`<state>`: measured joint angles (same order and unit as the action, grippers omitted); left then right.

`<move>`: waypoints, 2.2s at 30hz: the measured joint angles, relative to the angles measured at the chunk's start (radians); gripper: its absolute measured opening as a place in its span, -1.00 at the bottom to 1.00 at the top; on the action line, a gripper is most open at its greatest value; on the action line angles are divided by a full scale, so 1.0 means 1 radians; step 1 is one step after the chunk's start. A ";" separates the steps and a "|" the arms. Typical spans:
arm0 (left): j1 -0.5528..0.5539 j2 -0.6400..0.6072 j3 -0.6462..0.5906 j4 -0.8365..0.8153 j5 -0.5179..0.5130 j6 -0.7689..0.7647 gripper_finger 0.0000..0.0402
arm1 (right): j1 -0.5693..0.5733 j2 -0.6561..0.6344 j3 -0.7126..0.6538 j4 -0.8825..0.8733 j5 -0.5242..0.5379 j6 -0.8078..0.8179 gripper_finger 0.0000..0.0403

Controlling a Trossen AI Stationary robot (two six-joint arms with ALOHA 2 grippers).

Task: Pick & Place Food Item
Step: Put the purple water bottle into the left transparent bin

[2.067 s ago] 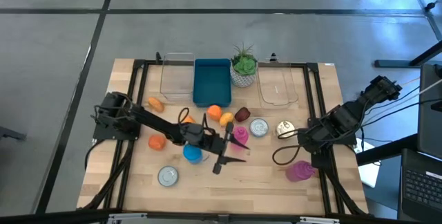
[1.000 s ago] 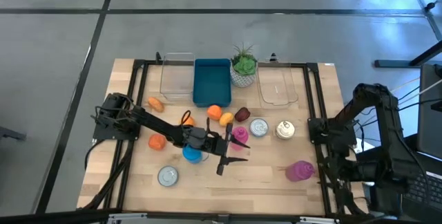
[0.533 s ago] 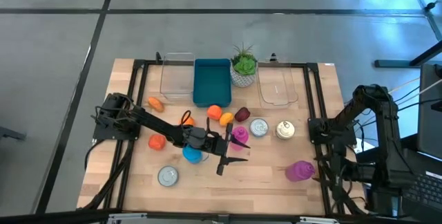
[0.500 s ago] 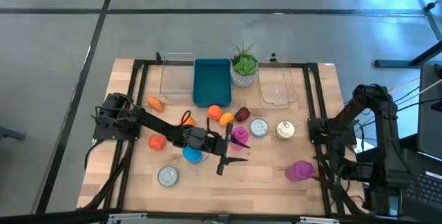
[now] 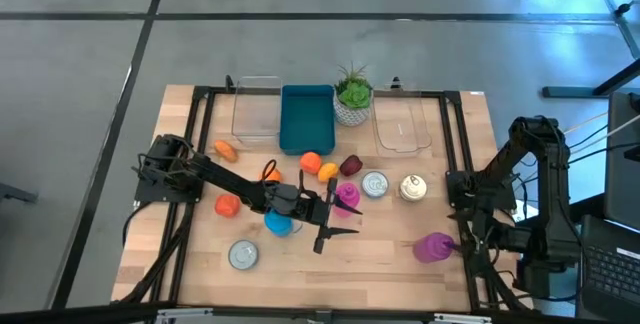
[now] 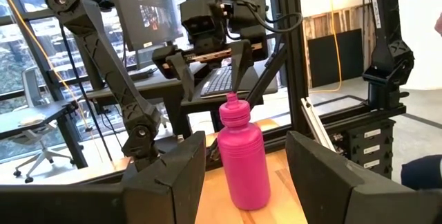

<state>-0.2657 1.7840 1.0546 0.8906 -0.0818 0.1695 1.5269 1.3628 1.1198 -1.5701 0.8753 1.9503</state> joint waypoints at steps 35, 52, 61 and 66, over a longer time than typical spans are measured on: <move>0.000 0.000 0.000 -0.001 0.000 0.002 -0.04 | 0.025 0.007 -0.002 0.072 -0.003 -0.025 0.63; 0.000 0.000 0.000 -0.005 -0.002 0.001 -0.04 | 0.024 0.008 -0.065 0.135 0.002 -0.020 0.63; 0.000 0.000 0.000 -0.005 -0.003 0.002 -0.04 | 0.024 0.008 -0.065 0.137 0.004 -0.020 0.39; 0.000 0.000 0.000 -0.005 -0.004 0.002 -0.04 | 0.024 0.008 -0.065 0.139 0.007 -0.020 0.19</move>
<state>-0.2653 1.7840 1.0550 0.8860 -0.0856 0.1711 1.5505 1.3712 1.0550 -1.4313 0.8827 1.9305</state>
